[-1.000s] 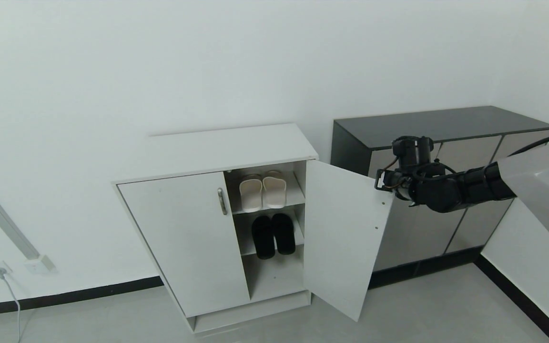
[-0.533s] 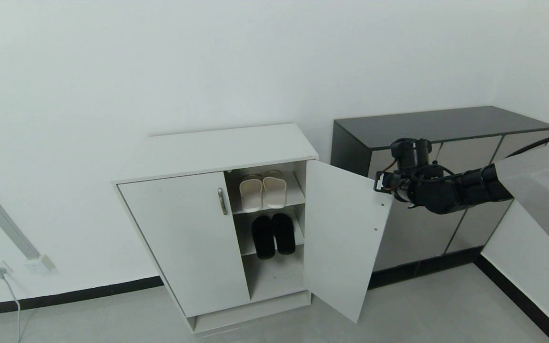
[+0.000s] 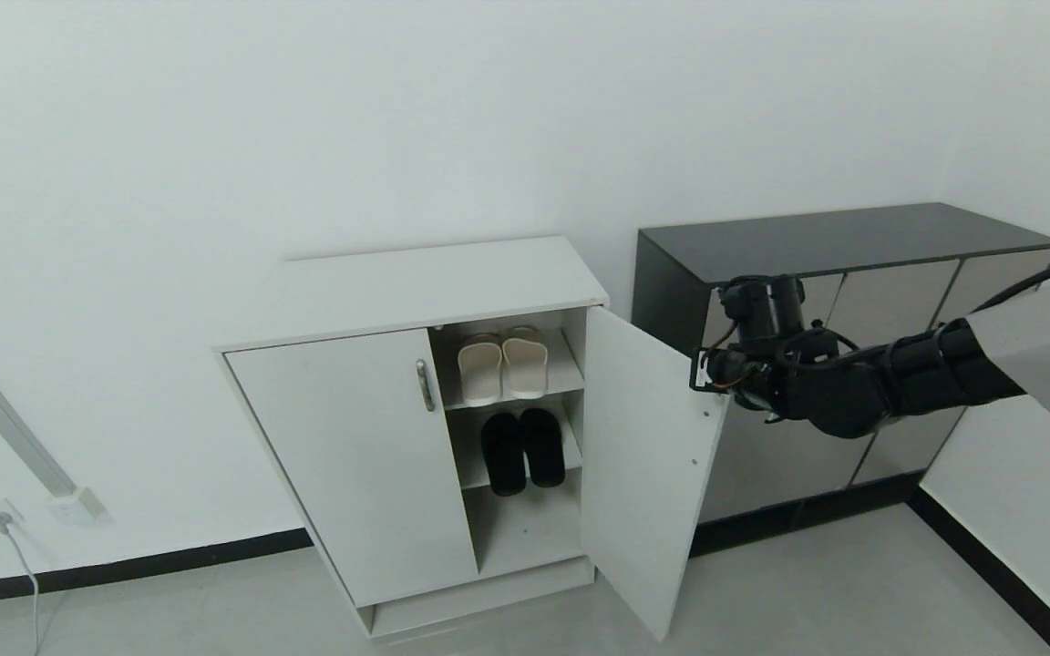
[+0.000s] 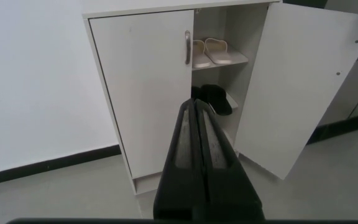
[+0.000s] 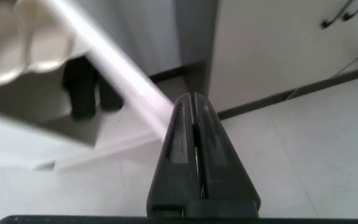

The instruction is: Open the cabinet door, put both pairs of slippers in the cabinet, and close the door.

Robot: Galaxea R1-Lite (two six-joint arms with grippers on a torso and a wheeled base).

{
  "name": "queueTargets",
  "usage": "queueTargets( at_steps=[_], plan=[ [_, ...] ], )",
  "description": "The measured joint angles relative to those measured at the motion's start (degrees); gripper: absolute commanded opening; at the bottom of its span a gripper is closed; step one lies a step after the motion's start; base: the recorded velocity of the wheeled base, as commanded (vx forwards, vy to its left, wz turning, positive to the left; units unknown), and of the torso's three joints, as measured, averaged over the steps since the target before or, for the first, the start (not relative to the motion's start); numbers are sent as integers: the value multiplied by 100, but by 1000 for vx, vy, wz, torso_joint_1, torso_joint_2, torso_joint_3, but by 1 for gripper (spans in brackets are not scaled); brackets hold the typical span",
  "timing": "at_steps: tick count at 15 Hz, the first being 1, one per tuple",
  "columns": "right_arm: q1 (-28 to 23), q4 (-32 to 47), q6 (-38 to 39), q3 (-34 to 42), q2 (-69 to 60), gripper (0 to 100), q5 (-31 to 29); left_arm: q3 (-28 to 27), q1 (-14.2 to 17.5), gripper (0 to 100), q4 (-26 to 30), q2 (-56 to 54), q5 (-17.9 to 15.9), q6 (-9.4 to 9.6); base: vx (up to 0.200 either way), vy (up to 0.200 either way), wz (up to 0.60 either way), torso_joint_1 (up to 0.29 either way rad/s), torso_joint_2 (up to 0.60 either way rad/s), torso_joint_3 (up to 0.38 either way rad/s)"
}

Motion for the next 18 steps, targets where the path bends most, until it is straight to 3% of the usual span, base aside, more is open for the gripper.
queueTargets(
  at_steps=[6, 12, 18],
  plan=[
    [912, -400, -35, 1011, -944, 0, 74, 0, 0, 0, -2, 0, 0, 0, 0, 0, 0, 0, 0, 0],
    [1126, -424, -189, 1270, -1136, 0, 82, 0, 0, 0, 0, 0, 0, 1, 0, 0, 0, 0, 0, 0],
    [1235, -447, -235, 1345, -1151, 0, 90, 0, 0, 0, 0, 0, -2, 1, 0, 0, 600, 2, 2, 3]
  ],
)
